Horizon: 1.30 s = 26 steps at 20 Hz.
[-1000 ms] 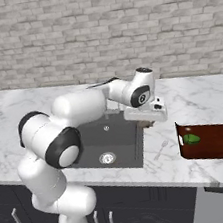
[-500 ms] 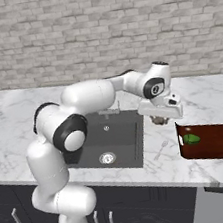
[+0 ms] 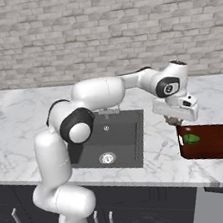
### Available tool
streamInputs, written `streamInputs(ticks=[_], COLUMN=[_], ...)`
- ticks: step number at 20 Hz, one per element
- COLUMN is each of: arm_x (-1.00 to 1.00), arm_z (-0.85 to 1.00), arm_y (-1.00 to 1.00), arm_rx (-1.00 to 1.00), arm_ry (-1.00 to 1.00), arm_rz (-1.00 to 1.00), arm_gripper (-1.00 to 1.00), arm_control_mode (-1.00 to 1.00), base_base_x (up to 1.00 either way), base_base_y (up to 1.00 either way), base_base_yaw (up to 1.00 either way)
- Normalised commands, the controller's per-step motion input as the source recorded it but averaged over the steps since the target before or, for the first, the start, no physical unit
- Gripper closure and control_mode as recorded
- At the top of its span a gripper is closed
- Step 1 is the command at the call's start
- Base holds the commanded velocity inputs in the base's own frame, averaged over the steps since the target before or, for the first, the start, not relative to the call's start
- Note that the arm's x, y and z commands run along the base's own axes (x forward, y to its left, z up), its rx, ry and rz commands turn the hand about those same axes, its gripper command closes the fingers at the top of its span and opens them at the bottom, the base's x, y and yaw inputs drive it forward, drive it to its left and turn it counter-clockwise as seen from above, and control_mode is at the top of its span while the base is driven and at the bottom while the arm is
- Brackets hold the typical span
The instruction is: Pick up all produce items and place them in the sink. Turn on the sink faucet to wash them. Then turn the sink off and put them in the tray.
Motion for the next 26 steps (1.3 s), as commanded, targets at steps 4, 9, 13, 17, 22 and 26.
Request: streamInputs(ticks=[4,9,13,17,22,26], arm_x=[-0.10,-0.01,-0.01,0.00,0.02,0.07], arm_z=[-0.05,-0.12,-0.25,-0.29,-0.25,-0.26], arm_y=[-0.42,-0.42,-0.39,-0.46,-0.40,-0.35], arm_rx=[0.00,-0.01,-0.04,-0.04,-0.02,-0.01], arm_ry=[0.00,0.00,0.00,-0.01,0.00,0.00], arm_rz=[-0.21,-0.22,-0.20,-0.18,-0.15,-0.12], arm_gripper=[1.00,1.00,1.00,1.00,1.00,1.00], arm_control_mode=[-1.00,-1.00,-1.00,-1.00,-1.00,-1.00], base_base_x=[0.00,0.00,0.00,0.00,0.00,0.00], base_base_y=[0.00,0.00,0.00,0.00,0.00,0.00], base_base_yaw=[0.00,0.00,0.00,0.00,0.00,0.00])
